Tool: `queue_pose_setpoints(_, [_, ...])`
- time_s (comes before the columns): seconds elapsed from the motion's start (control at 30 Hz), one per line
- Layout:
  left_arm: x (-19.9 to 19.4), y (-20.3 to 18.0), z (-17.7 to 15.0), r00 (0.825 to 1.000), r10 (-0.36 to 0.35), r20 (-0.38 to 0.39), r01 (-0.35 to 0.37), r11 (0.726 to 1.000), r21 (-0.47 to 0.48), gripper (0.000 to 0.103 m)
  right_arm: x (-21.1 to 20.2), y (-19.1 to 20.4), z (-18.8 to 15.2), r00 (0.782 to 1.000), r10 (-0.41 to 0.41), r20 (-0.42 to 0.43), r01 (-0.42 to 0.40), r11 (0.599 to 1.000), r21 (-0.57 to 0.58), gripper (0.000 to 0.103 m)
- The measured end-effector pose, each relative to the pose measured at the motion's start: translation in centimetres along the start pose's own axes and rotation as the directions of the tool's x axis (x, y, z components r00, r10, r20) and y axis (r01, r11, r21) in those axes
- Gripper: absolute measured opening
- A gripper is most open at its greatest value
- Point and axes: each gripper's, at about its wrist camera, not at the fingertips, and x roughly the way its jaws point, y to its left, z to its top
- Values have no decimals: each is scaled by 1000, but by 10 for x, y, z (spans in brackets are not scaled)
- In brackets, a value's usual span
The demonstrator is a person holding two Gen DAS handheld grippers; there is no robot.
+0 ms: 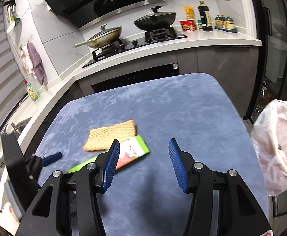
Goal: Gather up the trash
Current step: 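Grasp the green NB box with the left tool while the right tool grasps the orange mesh sleeve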
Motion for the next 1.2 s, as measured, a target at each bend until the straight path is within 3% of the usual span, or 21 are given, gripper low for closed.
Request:
queue_pose_setpoints(0.33, [21,-9,-7,995,-95,-8,95,995,6,87,28,18,8,999,-10,-31,9,999,-36,50])
queue_pose_setpoints(0.37, [22,-9,-6,995,-96,-9,96,995,-2,84,30,18,8,999,-12,-33,11,999,-34,50])
queue_pose_setpoints(0.43, [25,-10,-4,993,-117,-23,116,993,-23,68,33,17,9,999,-14,-36,12,999,-31,50])
queue_pose_setpoints(0.5, [26,-11,-3,993,-112,-28,111,993,-39,65,36,16,10,999,-18,-41,17,999,-30,50])
queue_pose_setpoints(0.6, [19,-12,-6,991,-130,-24,128,989,-66,49,40,14,11,999,-23,-45,21,999,-32,50])
queue_pose_setpoints(0.77, [0,-6,-18,990,-140,-25,134,978,-158,45,48,13,12,998,-18,-60,16,999,-39,50])
queue_pose_setpoints(0.97, [-34,6,-46,991,-126,-41,110,955,-277,40,65,30,10,996,17,-85,-23,997,-72,50])
queue_pose_setpoints(1.1, [-51,18,-58,998,-23,-62,1,946,-325,40,83,47,8,993,49,-104,-60,993,-99,50])
queue_pose_setpoints(1.2, [-58,34,-63,997,27,-78,-56,916,-397,40,101,57,6,990,66,-123,-79,991,-106,50])
